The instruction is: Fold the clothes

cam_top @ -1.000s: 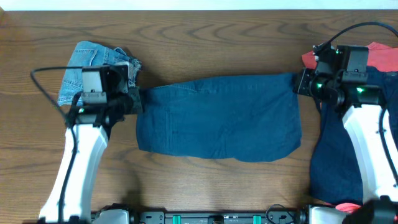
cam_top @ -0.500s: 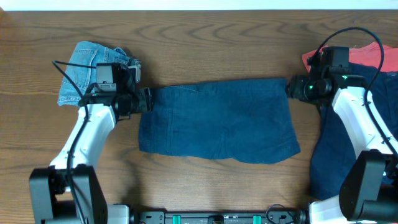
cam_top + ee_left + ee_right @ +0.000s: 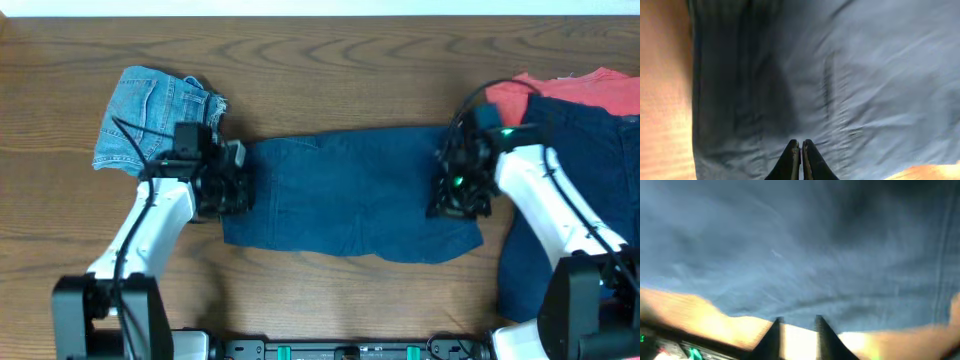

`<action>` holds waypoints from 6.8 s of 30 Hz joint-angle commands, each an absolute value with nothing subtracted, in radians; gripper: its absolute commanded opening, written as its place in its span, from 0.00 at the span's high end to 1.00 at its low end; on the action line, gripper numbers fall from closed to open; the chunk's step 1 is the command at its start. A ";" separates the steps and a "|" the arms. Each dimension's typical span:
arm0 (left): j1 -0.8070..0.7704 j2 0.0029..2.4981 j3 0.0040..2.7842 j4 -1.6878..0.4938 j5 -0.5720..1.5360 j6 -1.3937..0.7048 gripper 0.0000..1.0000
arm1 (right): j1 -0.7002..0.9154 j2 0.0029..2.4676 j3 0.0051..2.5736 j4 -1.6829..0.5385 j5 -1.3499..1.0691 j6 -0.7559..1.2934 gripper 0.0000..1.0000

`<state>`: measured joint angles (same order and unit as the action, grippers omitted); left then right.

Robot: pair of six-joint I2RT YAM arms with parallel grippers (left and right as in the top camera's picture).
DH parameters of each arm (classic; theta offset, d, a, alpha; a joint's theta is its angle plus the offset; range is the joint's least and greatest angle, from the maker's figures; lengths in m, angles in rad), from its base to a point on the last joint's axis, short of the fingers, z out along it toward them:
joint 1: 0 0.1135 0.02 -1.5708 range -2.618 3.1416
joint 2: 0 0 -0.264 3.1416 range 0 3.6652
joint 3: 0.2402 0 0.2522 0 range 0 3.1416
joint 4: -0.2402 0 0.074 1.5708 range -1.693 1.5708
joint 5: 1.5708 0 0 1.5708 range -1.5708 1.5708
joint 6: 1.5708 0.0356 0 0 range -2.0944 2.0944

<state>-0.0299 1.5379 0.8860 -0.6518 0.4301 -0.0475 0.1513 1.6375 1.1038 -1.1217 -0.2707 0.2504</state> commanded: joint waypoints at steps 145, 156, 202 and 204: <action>-0.024 1.678 1.166 -0.683 0.587 -0.041 0.85 | -0.002 1.495 0.976 -0.710 -0.320 0.183 0.99; -0.181 1.718 1.163 -0.547 0.390 0.020 0.86 | 0.258 1.485 0.968 -0.456 -0.504 0.282 0.99; 0.002 1.708 1.163 -0.732 0.208 0.025 0.16 | -0.053 1.421 0.974 -0.809 -0.437 0.192 0.93; 0.027 1.721 1.163 -0.733 0.260 0.026 0.12 | 0.001 1.423 0.965 -0.813 -0.471 0.170 0.94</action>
<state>-0.0036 1.7042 1.1610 -0.7284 0.2138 0.0269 -0.0597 1.4200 0.9730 -0.8074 -0.4187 0.2138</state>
